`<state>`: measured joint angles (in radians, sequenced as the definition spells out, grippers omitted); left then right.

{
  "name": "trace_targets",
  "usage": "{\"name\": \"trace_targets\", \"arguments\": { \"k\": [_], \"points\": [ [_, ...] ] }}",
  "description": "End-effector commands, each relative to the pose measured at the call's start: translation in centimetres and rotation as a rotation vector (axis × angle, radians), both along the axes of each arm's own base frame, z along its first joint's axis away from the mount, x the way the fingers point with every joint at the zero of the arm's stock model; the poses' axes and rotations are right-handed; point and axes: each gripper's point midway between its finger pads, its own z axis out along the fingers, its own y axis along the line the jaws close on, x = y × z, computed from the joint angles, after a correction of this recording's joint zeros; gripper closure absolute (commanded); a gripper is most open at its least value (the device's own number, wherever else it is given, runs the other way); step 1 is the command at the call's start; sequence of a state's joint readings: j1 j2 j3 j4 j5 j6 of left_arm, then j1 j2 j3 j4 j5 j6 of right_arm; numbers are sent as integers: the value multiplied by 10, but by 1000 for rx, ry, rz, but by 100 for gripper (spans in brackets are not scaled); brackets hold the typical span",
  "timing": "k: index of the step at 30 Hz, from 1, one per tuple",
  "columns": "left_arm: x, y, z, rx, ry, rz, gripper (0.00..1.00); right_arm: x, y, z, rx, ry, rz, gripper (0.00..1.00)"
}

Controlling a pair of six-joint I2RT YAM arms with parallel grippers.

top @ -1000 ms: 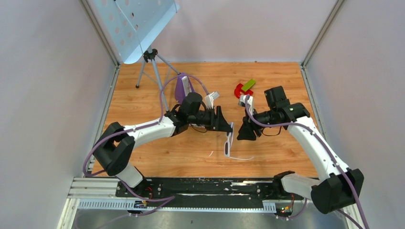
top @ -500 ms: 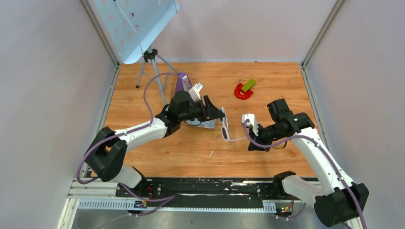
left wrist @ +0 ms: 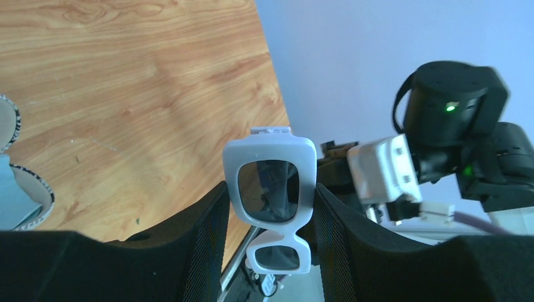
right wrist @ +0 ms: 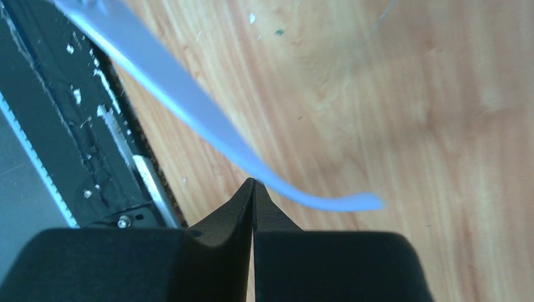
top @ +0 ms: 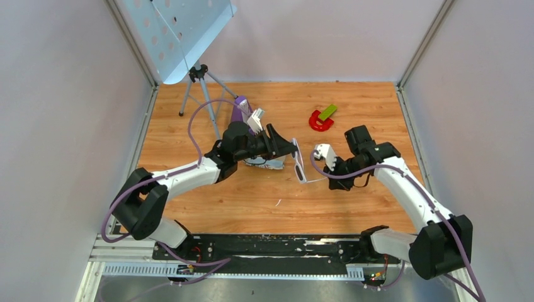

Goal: Organize the sunglasses
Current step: Fold the sunglasses at the center of the board.

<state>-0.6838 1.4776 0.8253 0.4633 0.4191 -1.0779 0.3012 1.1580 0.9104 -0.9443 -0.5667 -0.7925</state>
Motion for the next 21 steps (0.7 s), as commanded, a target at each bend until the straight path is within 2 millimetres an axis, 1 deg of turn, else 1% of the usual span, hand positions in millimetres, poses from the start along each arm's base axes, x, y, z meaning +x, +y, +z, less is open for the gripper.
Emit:
{"name": "trace_targets", "arguments": {
  "k": [1, 4, 10, 14, 18, 21],
  "points": [
    [-7, 2, 4, -4, -14, -20, 77, 29, 13, 28, 73, -84, -55, 95],
    [-7, 0, 1, -20, 2, -26, 77, 35, 24, 37, 133, -94, -47, 91],
    [-8, -3, -3, -71, 38, -23, 78, 47, 45, 38, 202, -62, -30, 85],
    [-8, -4, -7, -84, 61, -22, 78, 54, 59, 53, 255, -71, -13, 82],
    [-7, -4, -8, -87, 68, -17, 78, 52, 71, 67, 294, -88, 17, 78],
    [-6, -6, -10, -91, 77, -22, 78, 48, 76, 67, 299, -77, 30, 76]
  ]
}}
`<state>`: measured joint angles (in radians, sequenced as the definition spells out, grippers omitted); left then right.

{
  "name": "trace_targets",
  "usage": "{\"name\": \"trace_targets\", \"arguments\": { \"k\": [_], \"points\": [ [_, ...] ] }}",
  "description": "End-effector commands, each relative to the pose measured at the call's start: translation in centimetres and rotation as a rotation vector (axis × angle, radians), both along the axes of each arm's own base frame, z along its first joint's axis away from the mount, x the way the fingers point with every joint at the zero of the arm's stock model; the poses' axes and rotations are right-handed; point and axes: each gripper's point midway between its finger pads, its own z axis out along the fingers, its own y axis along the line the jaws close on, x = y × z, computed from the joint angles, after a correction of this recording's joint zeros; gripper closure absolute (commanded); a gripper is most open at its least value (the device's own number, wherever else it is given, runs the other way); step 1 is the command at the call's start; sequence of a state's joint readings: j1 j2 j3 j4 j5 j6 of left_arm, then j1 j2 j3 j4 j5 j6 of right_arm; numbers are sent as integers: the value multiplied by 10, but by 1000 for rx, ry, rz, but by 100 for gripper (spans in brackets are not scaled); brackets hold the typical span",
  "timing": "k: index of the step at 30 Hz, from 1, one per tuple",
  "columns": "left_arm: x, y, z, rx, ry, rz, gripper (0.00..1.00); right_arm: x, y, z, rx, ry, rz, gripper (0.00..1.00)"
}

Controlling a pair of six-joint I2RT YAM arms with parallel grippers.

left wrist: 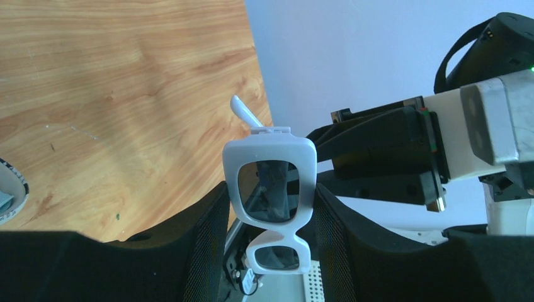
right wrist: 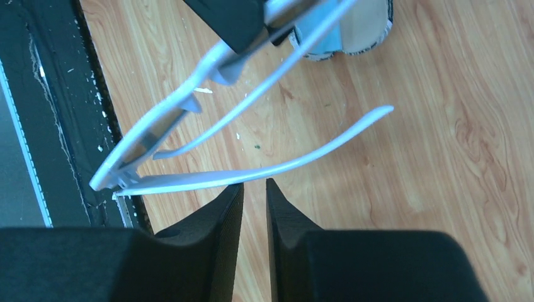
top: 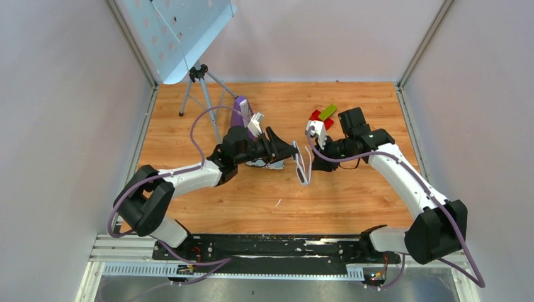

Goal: Organize the sunglasses
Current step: Fold the sunglasses at the center of the board.

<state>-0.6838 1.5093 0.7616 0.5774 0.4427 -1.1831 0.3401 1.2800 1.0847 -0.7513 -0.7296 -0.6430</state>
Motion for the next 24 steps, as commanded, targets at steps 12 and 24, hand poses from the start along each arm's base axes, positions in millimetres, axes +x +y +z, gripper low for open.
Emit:
{"name": "trace_targets", "arguments": {
  "k": [12, 24],
  "points": [
    [-1, -6, -6, -41, 18, -21, 78, -12, 35, 12, 101, 46, 46, 73],
    [3, -1, -10, -39, 57, 36, 80, 20, -12, 14, -112, -41, -136, 69]
  ]
}}
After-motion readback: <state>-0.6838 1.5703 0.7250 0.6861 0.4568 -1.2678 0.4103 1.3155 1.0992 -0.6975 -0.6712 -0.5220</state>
